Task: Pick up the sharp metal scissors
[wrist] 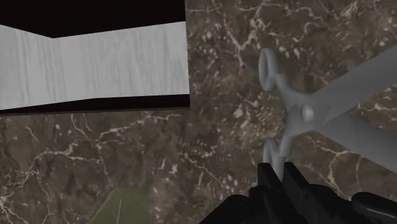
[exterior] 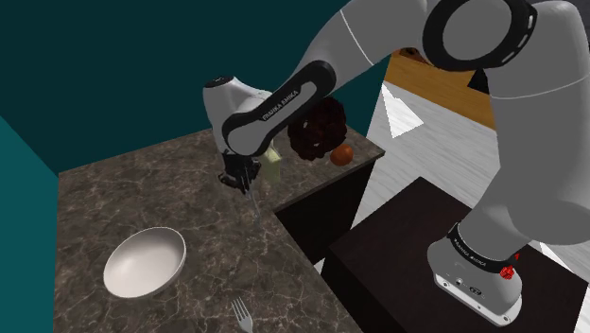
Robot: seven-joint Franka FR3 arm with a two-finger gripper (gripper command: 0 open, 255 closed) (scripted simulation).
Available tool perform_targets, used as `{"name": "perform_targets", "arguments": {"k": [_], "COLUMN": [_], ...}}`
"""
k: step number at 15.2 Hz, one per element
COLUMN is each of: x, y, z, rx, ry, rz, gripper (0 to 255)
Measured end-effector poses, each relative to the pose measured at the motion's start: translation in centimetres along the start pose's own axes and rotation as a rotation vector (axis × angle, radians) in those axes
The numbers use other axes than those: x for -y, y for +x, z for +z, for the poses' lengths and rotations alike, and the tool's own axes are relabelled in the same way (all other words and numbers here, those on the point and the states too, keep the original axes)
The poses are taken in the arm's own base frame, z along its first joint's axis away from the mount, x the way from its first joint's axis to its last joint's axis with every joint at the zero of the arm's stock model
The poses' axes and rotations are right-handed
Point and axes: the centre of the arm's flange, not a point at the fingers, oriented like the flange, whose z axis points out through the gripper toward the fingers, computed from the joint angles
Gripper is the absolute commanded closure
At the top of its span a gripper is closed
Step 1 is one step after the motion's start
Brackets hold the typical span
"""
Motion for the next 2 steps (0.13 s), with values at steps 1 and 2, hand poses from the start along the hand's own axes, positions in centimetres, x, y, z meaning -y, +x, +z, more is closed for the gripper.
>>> {"name": "perform_targets", "arguments": {"k": [1, 2], "x": [0.04, 0.04], "y": [-0.12, -0.14], "z": [-0.58, -0.90], "rx": [0.000, 0.000], "ry": [0.000, 0.000], "rz": [0.000, 0.000], "gripper": [255, 255]}}
